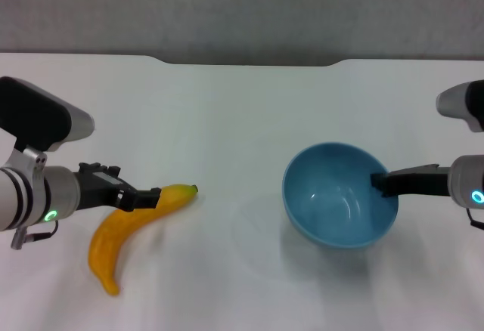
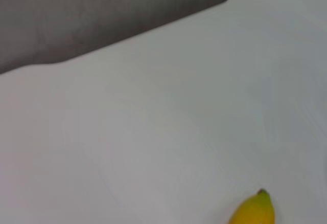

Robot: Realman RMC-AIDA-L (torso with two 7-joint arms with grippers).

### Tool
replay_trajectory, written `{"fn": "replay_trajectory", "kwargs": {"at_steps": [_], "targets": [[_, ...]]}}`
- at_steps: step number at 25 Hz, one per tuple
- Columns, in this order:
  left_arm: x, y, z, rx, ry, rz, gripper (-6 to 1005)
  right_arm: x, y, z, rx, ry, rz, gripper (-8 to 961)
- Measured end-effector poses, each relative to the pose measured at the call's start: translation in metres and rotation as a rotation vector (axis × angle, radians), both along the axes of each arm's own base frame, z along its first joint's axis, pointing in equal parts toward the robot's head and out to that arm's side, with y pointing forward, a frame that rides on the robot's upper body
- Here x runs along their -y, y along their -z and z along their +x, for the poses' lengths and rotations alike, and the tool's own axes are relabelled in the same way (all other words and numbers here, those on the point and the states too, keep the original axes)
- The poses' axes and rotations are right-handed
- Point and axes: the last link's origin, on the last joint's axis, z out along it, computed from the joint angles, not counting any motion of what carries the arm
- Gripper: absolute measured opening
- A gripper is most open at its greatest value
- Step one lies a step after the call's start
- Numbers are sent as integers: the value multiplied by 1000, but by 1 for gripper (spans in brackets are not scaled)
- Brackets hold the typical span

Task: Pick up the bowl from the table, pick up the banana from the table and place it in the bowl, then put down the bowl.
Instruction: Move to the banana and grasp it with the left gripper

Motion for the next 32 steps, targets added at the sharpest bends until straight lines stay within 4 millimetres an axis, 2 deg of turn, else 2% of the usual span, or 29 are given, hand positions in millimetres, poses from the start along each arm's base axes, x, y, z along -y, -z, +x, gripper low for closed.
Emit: {"fn": "replay_trajectory", "kwargs": {"at_steps": [8,32], "targets": [[2,13,-13,-31,-31,-62,909,-1,-6,-5,-7,-18,22,36],[3,27,-24,-71,-21,-53,909,0,-4,-9,-14,-31,20,36]]}}
